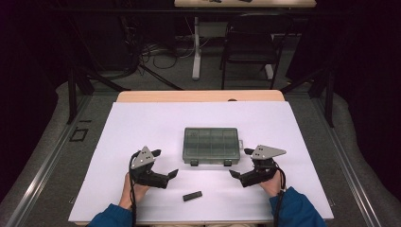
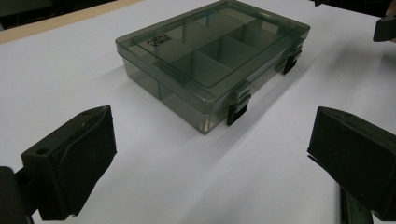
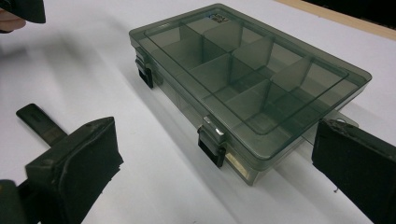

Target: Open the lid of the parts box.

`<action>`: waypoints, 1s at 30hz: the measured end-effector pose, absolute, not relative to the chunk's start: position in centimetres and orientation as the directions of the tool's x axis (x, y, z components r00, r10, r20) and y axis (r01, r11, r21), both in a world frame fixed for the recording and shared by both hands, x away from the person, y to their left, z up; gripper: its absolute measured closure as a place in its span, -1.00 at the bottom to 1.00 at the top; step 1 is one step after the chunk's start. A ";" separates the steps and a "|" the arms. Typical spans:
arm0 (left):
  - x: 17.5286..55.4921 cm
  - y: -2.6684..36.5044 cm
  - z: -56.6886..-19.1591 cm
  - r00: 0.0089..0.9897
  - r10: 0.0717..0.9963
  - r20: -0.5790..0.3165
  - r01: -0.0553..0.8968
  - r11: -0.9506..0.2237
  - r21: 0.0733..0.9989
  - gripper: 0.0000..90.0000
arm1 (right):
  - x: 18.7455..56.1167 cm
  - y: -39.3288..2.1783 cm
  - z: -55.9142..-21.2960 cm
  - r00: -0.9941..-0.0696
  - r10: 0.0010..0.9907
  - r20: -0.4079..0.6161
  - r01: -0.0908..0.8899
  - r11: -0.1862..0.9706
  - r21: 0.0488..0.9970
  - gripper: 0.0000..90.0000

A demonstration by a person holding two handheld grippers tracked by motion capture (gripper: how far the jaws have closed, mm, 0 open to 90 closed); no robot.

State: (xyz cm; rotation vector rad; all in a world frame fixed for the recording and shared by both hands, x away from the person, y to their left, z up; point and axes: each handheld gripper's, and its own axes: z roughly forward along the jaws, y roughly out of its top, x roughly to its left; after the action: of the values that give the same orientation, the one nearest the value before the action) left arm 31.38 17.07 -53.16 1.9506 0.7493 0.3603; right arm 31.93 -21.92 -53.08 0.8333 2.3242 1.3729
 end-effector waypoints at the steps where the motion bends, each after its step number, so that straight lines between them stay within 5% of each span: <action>1: 31.5 17.0 -53.2 0.765 0.641 -0.061 0.353 -0.338 0.872 -1.00 | 32.1 -21.8 -53.1 -0.780 0.626 0.026 0.327 0.371 0.869 -1.00; 30: 34.5 13.3 -54.0 0.763 0.646 -0.017 0.402 -0.454 0.795 -1.00 | 34.2 -21.3 -53.5 -0.749 0.662 0.015 0.383 0.415 0.826 -0.98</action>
State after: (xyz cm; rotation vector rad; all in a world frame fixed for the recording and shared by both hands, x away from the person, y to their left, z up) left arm 34.47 13.35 -54.00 2.1060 0.7814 0.3643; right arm 34.17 -21.30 -53.50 0.9039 2.3604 1.2543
